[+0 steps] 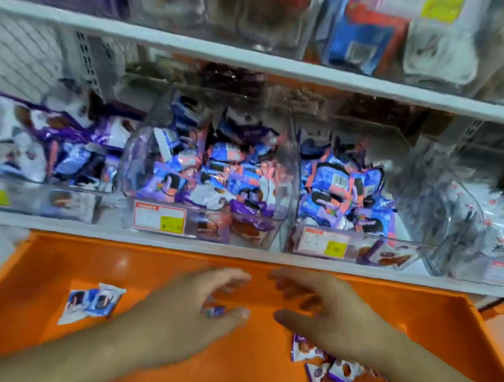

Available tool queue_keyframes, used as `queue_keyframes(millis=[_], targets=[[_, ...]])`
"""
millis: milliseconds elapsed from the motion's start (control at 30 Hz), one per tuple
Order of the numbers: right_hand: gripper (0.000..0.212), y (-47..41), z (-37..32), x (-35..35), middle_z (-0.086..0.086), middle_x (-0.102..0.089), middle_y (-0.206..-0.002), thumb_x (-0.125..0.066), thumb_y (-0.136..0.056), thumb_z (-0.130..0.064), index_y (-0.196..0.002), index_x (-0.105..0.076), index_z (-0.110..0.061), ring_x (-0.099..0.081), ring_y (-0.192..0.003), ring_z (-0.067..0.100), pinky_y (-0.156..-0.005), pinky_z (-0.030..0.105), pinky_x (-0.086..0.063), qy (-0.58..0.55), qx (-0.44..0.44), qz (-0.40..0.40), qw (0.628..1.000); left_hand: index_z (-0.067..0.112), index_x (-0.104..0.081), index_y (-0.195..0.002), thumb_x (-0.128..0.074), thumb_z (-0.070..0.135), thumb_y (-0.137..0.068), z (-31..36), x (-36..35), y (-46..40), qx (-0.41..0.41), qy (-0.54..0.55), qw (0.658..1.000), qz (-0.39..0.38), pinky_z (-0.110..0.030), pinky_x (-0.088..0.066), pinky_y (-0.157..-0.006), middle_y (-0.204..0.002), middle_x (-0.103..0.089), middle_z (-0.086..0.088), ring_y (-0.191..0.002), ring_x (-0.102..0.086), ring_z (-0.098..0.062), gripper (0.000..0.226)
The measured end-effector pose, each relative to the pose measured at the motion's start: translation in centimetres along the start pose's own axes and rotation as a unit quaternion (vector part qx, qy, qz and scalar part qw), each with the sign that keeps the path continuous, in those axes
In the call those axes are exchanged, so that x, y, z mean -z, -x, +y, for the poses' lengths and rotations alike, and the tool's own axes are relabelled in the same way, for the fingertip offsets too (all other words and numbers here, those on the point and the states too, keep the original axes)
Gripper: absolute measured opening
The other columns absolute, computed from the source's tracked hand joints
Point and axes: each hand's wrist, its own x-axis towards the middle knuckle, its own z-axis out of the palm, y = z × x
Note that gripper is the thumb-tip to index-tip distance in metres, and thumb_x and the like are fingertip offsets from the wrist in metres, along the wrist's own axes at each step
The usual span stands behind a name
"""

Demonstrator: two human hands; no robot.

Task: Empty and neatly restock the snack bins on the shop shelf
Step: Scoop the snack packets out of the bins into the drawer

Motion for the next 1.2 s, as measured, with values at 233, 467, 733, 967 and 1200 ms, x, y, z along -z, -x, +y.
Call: queue_keyframes(millis=[233,467,733,967,1200], targets=[[0.032,-3.1,-12.4,2.1,-0.016,-0.068,-0.108,-0.071,-0.098,-0.029,-0.129,-0.066,-0.037,-0.063,-0.104,0.003,-0.083,0.014,-0.048,-0.032,0.137,0.142,0.980,0.051,-0.055,-0.135,-0.060,0.062,-0.093,-0.4,12.6,2.0,-0.050,-0.092,0.977,0.187,-0.014,-0.038,-0.103,-0.135,-0.049,0.040,-0.127,-0.046,0.015,0.043],[0.085,-18.4,-14.1,6.7,0.010,-0.054,-0.148,-0.083,-0.080,-0.053,-0.150,-0.046,-0.024,-0.048,-0.139,0.028,-0.109,0.031,-0.041,0.145,-0.005,0.205,0.968,0.053,-0.001,-0.161,-0.030,0.084,-0.082,-5.0,16.8,-0.1,0.033,-0.151,0.971,0.183,-0.029,-0.024,-0.125,-0.160,0.006,0.043,-0.150,-0.010,0.009,0.089],[0.143,-27.9,-11.8,6.9,0.002,-0.015,-0.173,-0.089,-0.060,-0.072,-0.166,-0.004,-0.029,-0.026,-0.156,0.029,-0.123,0.039,-0.032,0.231,-0.089,0.083,0.965,0.057,0.007,-0.158,-0.043,0.070,-0.095,-6.6,16.2,-0.5,0.004,-0.114,0.974,0.196,-0.007,-0.006,-0.113,-0.159,0.005,0.046,-0.138,0.004,0.027,0.082],[0.105,-27.6,-11.3,6.6,-0.001,-0.032,-0.160,-0.083,-0.073,-0.070,-0.155,-0.024,-0.041,-0.050,-0.135,0.030,-0.099,0.029,-0.043,0.185,-0.067,0.119,0.973,0.061,0.013,-0.155,-0.043,0.067,-0.099,-6.1,16.2,0.1,0.012,-0.092,0.976,0.195,-0.014,-0.006,-0.110,-0.153,0.007,0.048,-0.135,0.003,0.022,0.080],[0.102,-27.8,-11.8,5.4,0.007,-0.049,-0.146,-0.073,-0.074,-0.073,-0.153,-0.015,-0.047,-0.062,-0.117,0.032,-0.088,0.032,-0.054,0.231,-0.080,0.128,0.961,0.061,0.015,-0.155,-0.045,0.064,-0.100,-5.6,16.0,0.2,0.018,-0.086,0.978,0.191,-0.017,-0.006,-0.111,-0.154,0.010,0.046,-0.136,0.006,0.020,0.080]])
